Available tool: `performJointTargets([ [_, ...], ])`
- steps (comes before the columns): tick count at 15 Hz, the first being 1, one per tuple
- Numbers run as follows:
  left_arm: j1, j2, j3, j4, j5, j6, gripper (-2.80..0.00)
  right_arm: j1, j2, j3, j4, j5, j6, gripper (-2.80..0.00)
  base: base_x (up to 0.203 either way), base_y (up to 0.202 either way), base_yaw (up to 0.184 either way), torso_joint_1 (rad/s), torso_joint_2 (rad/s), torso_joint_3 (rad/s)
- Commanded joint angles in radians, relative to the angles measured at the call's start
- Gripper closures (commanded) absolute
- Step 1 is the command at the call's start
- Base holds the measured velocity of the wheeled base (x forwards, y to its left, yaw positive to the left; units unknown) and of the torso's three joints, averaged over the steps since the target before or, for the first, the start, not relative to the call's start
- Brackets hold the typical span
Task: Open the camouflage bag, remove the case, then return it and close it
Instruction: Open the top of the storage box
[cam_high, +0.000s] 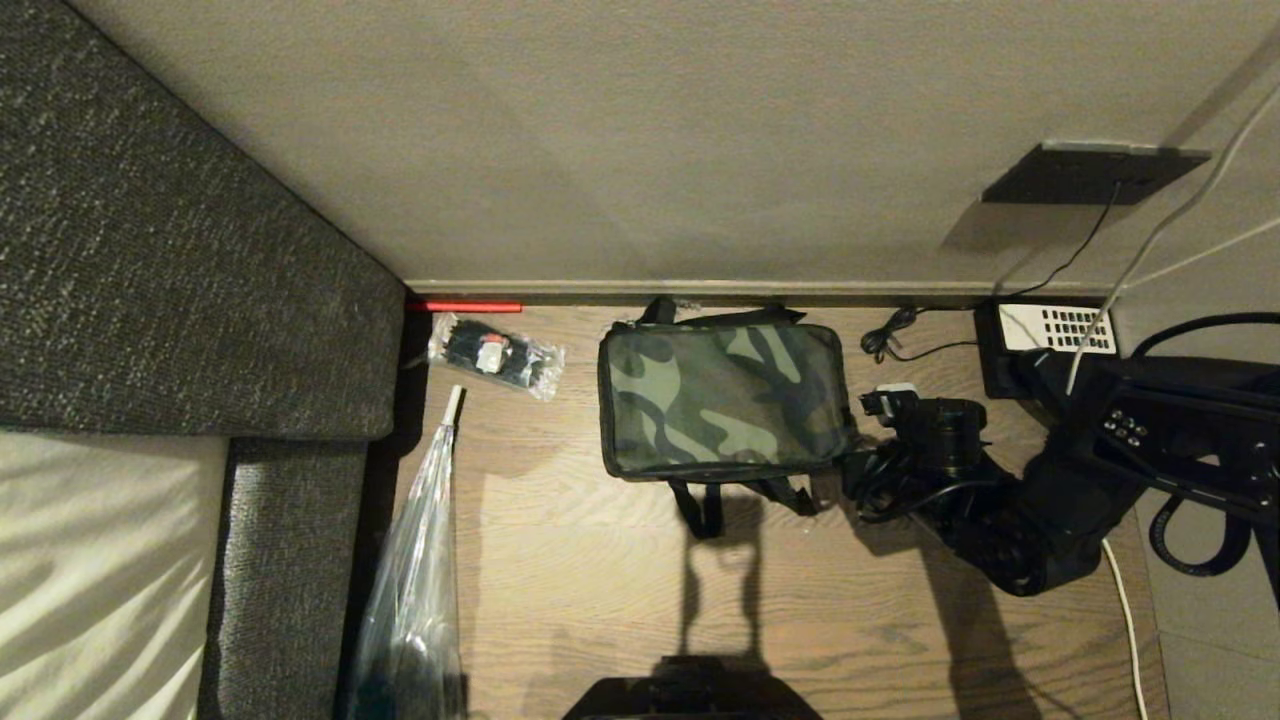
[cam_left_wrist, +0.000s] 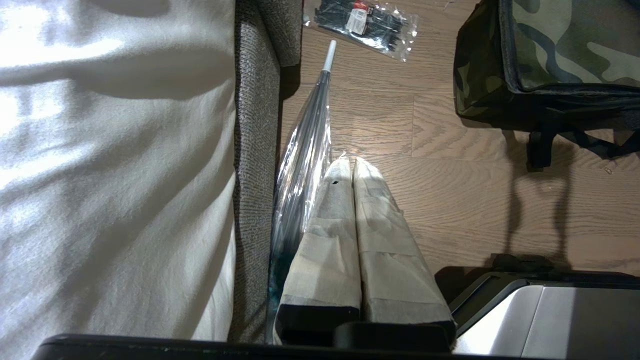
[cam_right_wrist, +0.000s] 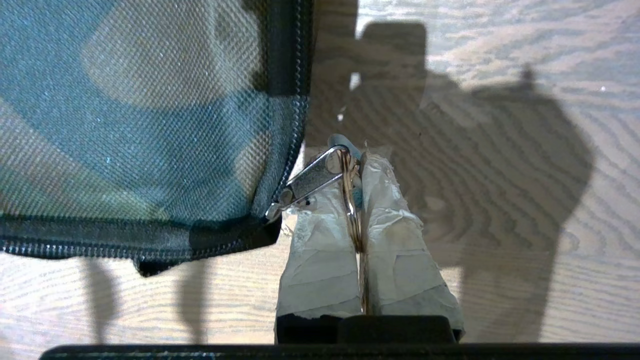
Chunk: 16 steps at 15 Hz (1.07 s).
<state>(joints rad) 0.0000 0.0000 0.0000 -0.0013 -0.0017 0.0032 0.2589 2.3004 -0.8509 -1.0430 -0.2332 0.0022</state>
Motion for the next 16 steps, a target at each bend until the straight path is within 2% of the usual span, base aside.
performJointTargets([
  [1, 0.000, 0.000, 0.000, 0.000, 0.000, 0.000, 0.00, 0.000, -0.003, -0.015, -0.006, -0.004, 0.005, 0.00, 0.000, 0.000, 0.000, 0.000, 0.00, 0.000],
  [9, 0.000, 0.000, 0.000, 0.000, 0.000, 0.000, 0.00, -0.001, -0.016, -0.004, -0.018, -0.009, 0.021, 0.00, 0.000, 0.000, 0.000, 0.000, 0.00, 0.000],
  [12, 0.000, 0.000, 0.000, 0.000, 0.000, 0.000, 0.00, 0.000, -0.020, -0.005, -0.022, -0.005, 0.110, 0.00, 0.000, 0.000, 0.000, 0.000, 0.00, 0.000],
  [16, 0.000, 0.000, 0.000, 0.000, 0.000, 0.000, 0.00, 0.000, -0.007, -0.020, -0.021, -0.005, 0.170, 0.00, 0.000, 0.000, 0.000, 0.000, 0.00, 0.000],
])
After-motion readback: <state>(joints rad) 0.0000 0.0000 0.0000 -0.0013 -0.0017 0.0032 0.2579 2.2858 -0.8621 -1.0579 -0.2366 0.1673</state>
